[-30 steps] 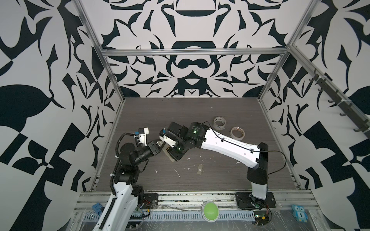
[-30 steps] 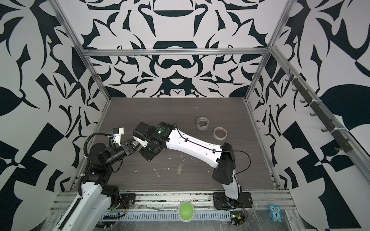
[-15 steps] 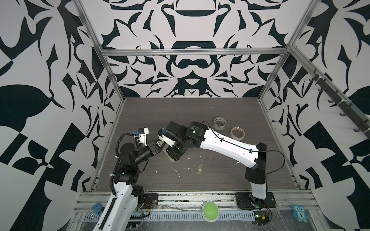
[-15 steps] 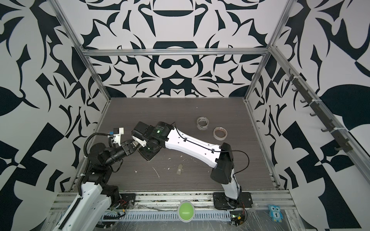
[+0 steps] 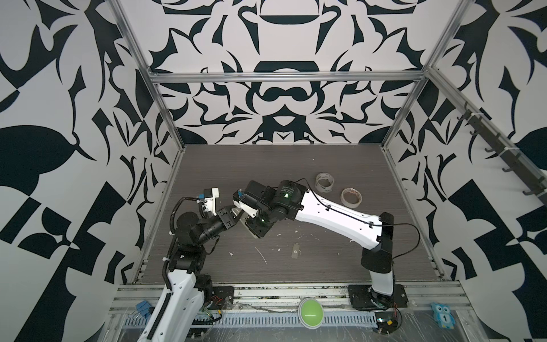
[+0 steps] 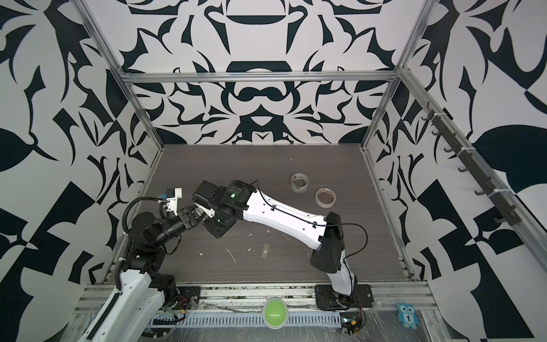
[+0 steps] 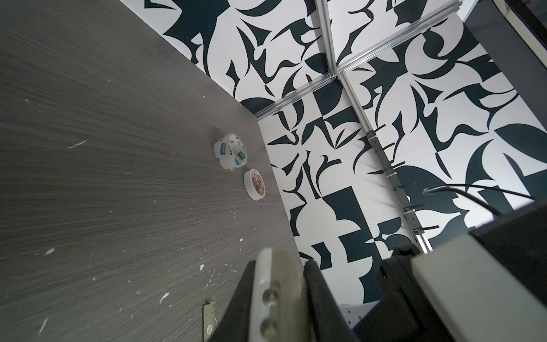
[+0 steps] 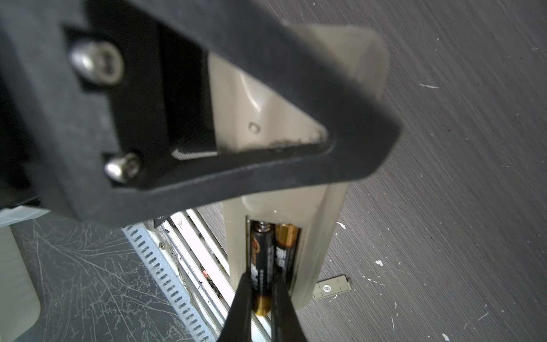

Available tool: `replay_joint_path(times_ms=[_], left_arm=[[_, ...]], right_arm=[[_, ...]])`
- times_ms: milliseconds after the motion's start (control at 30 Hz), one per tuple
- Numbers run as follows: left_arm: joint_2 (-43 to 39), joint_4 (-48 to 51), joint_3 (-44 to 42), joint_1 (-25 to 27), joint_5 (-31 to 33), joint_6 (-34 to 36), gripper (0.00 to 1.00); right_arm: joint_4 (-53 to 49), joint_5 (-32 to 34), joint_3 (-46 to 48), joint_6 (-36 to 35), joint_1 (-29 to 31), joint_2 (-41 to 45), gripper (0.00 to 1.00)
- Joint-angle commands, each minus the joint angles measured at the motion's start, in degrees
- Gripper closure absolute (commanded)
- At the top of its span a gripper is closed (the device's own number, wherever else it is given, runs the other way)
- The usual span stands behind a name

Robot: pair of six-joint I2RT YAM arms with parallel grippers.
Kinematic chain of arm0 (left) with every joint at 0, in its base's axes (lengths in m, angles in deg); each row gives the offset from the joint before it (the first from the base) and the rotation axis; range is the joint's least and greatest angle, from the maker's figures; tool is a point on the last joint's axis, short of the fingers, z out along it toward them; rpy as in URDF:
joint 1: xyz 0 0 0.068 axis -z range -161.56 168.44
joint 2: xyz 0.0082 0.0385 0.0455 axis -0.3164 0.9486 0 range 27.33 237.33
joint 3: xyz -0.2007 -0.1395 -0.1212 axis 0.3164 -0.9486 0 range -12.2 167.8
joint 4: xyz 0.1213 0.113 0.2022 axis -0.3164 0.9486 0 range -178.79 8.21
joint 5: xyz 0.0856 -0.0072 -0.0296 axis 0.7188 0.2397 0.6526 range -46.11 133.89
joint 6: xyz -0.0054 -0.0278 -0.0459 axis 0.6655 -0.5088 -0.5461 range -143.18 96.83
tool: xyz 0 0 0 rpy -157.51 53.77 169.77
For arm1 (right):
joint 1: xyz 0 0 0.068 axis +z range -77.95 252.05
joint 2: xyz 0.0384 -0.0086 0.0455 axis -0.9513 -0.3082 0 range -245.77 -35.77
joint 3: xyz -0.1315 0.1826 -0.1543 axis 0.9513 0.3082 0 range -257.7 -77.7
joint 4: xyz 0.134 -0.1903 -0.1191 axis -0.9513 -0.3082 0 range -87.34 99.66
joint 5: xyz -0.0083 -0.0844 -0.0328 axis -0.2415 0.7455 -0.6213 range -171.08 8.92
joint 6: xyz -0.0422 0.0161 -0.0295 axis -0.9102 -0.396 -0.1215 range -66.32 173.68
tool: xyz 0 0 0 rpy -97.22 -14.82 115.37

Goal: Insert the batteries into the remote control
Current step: 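Press the held battery down into the compartment with the right gripper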

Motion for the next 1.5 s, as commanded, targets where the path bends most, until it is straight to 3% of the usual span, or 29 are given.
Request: replay_joint_path(times_ms=[0,233,900,1467], left_arm=[[-0.57,-3.9,-0.37,-0.1,-1.72,-1.71,1.0],[0.07,-4.77,-0.56,-0.1,-1.62,-2.05,1.0],[-0.48,-4.67,-0.79,-0.1,-1.46,-2.45,1.0],[-0.51,-5.5,-1.37,-0.06,-1.33,-3.1,1.0]], right_arm=[[-1.07,2.3,-1.68,0.05,-0.05,0.51,1.0],[-1.03,2.91,-1.73,0.1,-0.03,0.54,0.98],[-1.33,3.1,-2.91,0.43,0.02,0.6,0.8],[-0.91,2.48,-3.25,0.45,0.02,0.51,0.77]])
